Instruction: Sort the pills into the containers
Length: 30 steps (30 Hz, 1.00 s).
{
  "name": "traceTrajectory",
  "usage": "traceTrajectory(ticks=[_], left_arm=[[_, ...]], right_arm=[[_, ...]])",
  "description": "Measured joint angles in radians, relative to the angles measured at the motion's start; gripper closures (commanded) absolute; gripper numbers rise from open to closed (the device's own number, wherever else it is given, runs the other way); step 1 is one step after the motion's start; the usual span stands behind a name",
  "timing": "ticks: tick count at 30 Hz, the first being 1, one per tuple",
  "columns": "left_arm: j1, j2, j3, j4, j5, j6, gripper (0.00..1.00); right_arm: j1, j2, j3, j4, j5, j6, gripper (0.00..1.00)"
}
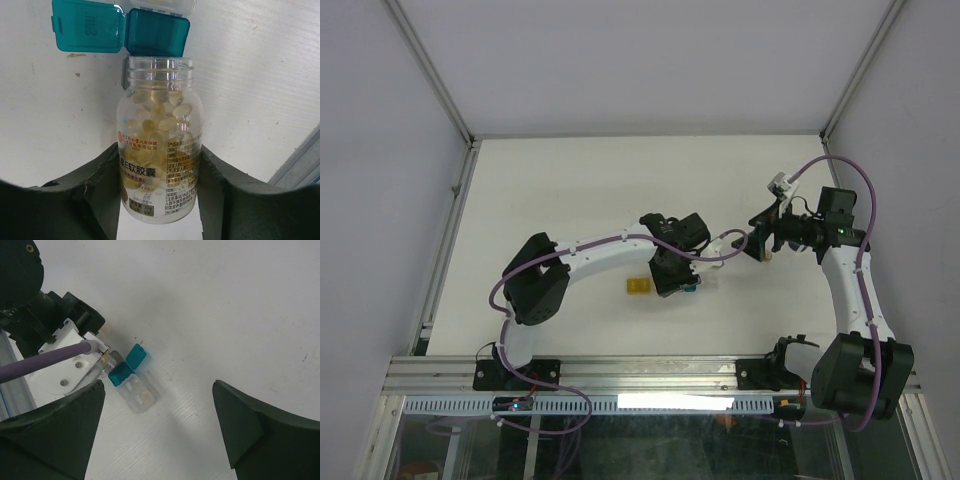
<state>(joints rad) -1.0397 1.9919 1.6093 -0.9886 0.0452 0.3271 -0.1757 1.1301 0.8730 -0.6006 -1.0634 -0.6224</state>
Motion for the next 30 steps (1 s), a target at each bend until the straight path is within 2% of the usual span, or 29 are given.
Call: traceTrajectory(ticks=[30], left_arm=[[-0.022, 0.019, 0.032, -0.036, -0.026, -0.024, 1.00]], right_arm=[[-0.011, -0.002, 0.000, -0.004, -0.001, -0.001, 0.08]])
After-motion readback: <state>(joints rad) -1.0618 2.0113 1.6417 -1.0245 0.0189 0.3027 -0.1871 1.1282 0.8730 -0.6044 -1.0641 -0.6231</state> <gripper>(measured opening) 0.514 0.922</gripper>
